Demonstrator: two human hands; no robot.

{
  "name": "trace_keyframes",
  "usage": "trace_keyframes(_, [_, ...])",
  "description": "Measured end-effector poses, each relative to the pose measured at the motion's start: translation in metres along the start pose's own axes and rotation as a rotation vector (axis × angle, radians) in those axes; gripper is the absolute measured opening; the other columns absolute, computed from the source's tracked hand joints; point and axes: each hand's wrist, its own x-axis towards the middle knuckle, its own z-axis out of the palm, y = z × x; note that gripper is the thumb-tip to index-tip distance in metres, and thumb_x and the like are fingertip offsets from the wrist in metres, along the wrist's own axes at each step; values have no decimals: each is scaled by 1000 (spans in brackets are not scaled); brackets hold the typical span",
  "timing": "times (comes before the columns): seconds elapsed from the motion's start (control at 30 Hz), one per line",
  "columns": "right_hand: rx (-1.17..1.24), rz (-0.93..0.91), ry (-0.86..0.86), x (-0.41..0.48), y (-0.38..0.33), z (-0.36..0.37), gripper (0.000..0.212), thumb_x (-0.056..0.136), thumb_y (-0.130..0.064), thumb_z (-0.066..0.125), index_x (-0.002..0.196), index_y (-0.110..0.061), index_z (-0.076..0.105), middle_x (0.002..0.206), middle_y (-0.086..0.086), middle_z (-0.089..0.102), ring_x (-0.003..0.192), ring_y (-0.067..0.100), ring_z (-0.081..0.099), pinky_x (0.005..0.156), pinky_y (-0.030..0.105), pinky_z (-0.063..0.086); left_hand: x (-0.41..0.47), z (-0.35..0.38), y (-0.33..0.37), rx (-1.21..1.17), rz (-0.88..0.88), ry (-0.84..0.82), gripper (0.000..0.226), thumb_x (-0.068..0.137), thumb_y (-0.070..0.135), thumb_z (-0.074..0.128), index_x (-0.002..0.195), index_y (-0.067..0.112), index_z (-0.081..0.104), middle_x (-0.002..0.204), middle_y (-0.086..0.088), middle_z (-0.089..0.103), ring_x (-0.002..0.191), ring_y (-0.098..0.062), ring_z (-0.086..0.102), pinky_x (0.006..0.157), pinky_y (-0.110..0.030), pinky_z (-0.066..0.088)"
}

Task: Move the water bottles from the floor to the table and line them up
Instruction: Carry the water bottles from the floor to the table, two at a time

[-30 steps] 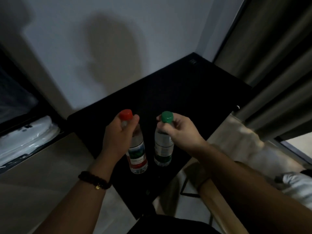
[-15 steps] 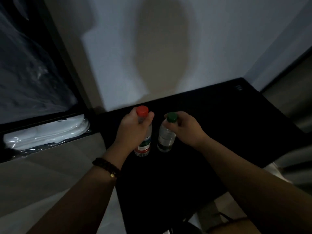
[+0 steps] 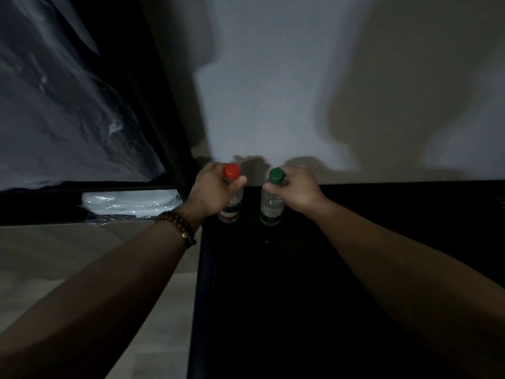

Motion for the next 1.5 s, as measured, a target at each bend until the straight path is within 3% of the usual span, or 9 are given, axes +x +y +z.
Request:
trace_keyframes(0.2, [-18,1,39,52,2,11,10,85,-18,79,85,-18,68,82,2,69,80,18,65,74,30,51,31,-1,-8,32,-45,88,33,87,45,75,105,18,73,99,-1,57,90,-16,55,82,-22,38])
trace_keyframes(0.4, [-74,12,49,80,4,20,33,83,-22,81,64,-24,53,65,-13,53,70,11,53,59,22,39,46,5,-11,34,-64,98,22,84,45,77,83,27,65,87,1,63,80,-16,58,73,-22,38])
trace_keyframes(0.67, [-58,0,28,79,16,15,14,82,-20,80,82,-16,67,79,2,66,78,18,63,73,32,51,48,15,-5,-5,-34,78,23,85,40,78,92,21,69,97,-2,69,88,-19,63,80,-28,48])
trace_keyframes(0.8, [-92,-21,-16,51,30,-7,15,80,-20,79,83,-11,68,81,6,70,74,15,63,68,29,50,30,22,7,8,59,41,17,84,42,77,90,32,65,98,-1,66,85,-15,60,75,-22,39])
trace_keyframes(0.9, [-120,-35,-8,18,43,-26,17,81,-21,81,90,-11,72,86,5,71,82,22,66,74,31,51,7,33,18,29,99,35,22,84,43,77,95,25,72,96,-3,67,85,-18,61,75,-23,39])
trace_keyframes(1.07, [-206,10,-56,-40,68,-61,28,83,-31,82,109,-25,73,95,-11,68,91,3,62,68,-2,37,-34,60,46,-2,130,-1,23,80,38,80,92,19,75,91,-4,67,85,-23,64,78,-31,49])
trace_keyframes(1.23, [-241,48,-41,-94,91,-93,28,84,-28,82,110,-24,73,94,-11,69,78,-5,61,65,-4,35,-68,93,78,-51,187,-108,35,74,54,71,91,24,73,82,3,61,80,-16,60,77,-36,50])
trace_keyframes(1.33, [-229,75,-23,-123,106,-110,25,84,-24,81,108,-23,73,91,-10,69,71,-20,56,64,-2,36,-85,120,94,-47,240,-159,38,72,65,61,86,30,69,80,8,60,74,-7,56,69,-32,47])
trace_keyframes(1.5, [-264,137,38,-159,126,-133,23,84,-27,80,104,-32,70,84,-22,64,72,-24,54,60,-1,36,-109,159,116,-45,237,-206,34,71,73,58,87,43,59,84,16,51,70,1,54,61,-22,43])
